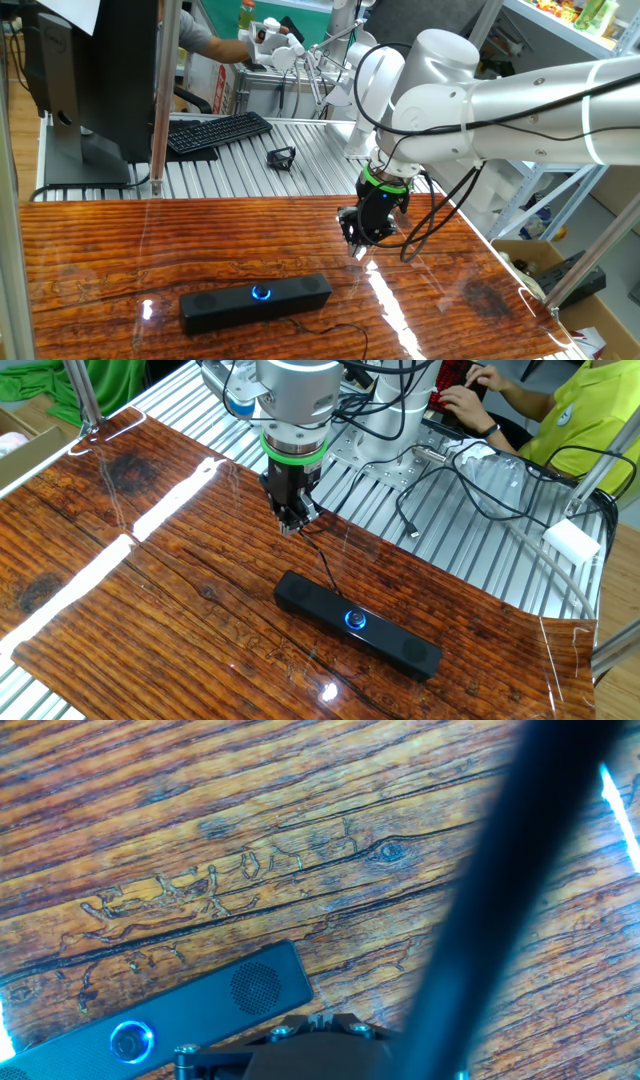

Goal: Turn the knob to increase the volume of the speaker

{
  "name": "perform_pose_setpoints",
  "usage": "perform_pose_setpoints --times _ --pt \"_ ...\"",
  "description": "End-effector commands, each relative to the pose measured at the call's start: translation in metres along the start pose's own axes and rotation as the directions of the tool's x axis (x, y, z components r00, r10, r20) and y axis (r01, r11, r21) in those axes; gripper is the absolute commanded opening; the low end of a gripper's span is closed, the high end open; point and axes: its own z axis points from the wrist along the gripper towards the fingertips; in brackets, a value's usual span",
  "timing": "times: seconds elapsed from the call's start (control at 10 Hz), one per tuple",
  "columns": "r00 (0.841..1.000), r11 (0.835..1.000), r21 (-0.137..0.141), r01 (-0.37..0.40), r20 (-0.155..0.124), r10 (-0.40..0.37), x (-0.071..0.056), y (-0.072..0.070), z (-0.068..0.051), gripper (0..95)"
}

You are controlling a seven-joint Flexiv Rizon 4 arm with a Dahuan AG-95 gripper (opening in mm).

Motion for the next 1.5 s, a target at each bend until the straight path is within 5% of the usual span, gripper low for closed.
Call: perform_pose_setpoints --times 0.1,0.4,0.5,0.6,1.2,1.5 --pt "1.0 1.0 0.0 0.0 -0.001 0.0 0.0 0.0 0.0 0.0" --pt "1.0 1.0 0.0 0.0 -0.001 0.0 0.0 0.0 0.0 0.0" --pt "0.976 0.976 0.0 0.219 -0.008 -0.219 0.0 0.001 0.001 0.0" --pt "0.97 0.97 0.002 0.244 -0.008 -0.244 0.0 0.001 0.001 0.0" --pt "0.934 0.934 0.007 0.358 -0.008 -0.358 0.002 0.003 0.002 0.0" --pt "0.937 0.937 0.012 0.349 -0.009 -0.349 0.007 0.014 0.002 0.0"
